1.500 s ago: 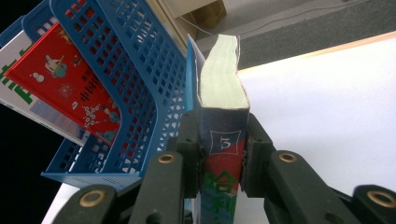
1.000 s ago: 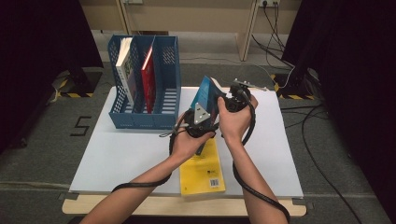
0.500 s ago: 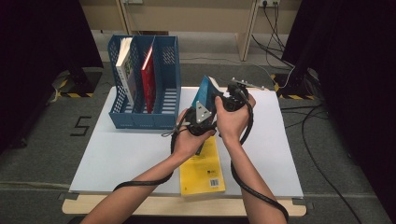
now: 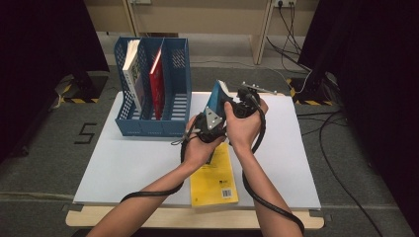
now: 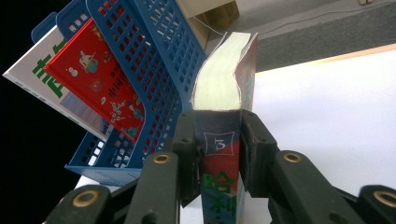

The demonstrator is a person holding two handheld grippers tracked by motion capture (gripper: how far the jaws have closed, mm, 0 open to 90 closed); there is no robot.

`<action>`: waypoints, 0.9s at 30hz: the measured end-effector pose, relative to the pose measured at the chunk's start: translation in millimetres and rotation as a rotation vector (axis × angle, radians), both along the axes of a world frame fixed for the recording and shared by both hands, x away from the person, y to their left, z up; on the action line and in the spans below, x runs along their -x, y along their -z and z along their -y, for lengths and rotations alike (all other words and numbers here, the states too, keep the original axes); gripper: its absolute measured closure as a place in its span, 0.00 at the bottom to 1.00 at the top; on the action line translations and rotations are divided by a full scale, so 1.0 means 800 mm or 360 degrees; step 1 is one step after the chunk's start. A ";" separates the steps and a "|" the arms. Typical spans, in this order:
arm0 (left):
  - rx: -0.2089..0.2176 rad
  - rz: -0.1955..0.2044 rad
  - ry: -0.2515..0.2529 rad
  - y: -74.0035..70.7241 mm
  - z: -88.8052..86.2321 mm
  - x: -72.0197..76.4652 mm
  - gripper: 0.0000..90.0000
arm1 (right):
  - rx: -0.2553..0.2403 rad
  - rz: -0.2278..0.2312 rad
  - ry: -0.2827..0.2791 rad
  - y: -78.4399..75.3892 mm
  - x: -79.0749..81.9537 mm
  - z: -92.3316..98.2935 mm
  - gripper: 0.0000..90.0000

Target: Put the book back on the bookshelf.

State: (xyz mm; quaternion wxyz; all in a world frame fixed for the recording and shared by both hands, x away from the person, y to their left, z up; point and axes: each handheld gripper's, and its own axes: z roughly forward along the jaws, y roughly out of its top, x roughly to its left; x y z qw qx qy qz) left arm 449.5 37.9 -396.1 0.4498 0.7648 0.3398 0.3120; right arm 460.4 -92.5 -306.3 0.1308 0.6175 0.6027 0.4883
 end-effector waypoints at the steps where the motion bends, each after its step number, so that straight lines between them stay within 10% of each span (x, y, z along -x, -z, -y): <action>1: 0.0006 -0.0004 -0.0002 0.000 -0.001 0.001 0.41 | 0.0003 0.0002 -0.0001 0.000 0.000 -0.001 0.79; 18: 0.0048 -0.0056 -0.0156 -0.004 -0.017 0.015 0.73 | 0.0019 0.0031 -0.0066 -0.007 0.006 -0.019 0.70; 27: 0.0106 -0.0086 -0.0111 -0.005 -0.040 0.009 0.82 | -0.0056 0.0099 -0.0174 -0.008 0.008 -0.015 0.65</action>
